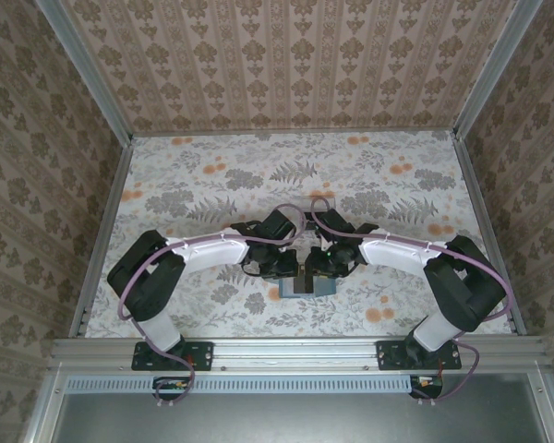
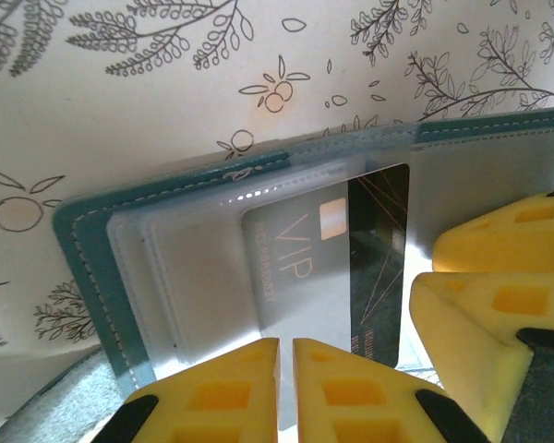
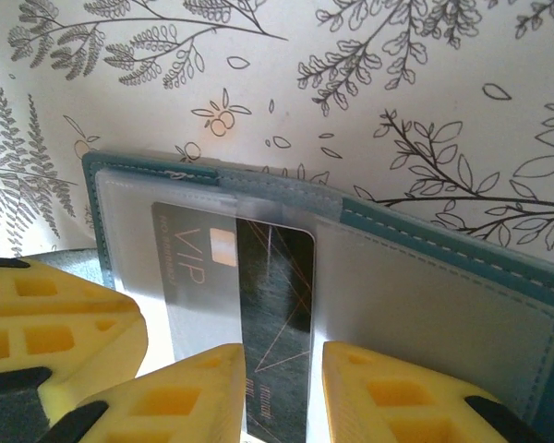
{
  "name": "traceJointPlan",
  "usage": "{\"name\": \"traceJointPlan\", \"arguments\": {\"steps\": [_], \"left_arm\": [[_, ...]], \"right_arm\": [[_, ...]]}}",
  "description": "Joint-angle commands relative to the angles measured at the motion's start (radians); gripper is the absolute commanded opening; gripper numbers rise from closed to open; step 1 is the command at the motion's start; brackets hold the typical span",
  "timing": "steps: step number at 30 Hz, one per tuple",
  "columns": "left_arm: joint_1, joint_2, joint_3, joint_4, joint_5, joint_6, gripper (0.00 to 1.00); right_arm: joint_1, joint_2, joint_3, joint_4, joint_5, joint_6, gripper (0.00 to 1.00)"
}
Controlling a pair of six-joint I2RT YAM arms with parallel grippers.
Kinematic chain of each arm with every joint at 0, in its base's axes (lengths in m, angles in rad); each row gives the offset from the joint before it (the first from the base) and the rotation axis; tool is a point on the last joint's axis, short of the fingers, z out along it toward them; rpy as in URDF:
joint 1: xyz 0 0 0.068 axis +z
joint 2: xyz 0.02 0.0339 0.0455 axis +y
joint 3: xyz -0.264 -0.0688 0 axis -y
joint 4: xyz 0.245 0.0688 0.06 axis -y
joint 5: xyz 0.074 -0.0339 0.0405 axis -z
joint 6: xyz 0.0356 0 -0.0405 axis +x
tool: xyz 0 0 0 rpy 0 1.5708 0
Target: Take the credit cards out of the card holder
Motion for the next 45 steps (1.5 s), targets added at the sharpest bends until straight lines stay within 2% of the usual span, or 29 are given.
{"name": "traceJointPlan", "arguments": {"steps": [1,9,23,32,45], "left_arm": [[-0.008,0.038,0.019,-0.021,0.006,0.007,0.12],[-0.009,0.069,0.017,-0.077,-0.029,0.03,0.12],[-0.011,0.079,0.031,-0.085,-0.027,0.038,0.12],[-0.011,0.079,0.027,-0.081,-0.026,0.039,0.12],[-0.012,0.073,0.021,-0.076,-0.027,0.035,0.12]], "right_arm": [[-0.011,-0.006,-0.02,0.03,-0.03,0.005,0.28],[-0.029,-0.007,-0.067,0.11,-0.087,0.018,0.25],[-0.055,-0.018,-0.116,0.218,-0.189,0.062,0.24],[-0.062,-0.012,-0.121,0.219,-0.198,0.061,0.24],[-0.072,-0.085,-0.138,0.186,-0.165,0.057,0.09]]}}
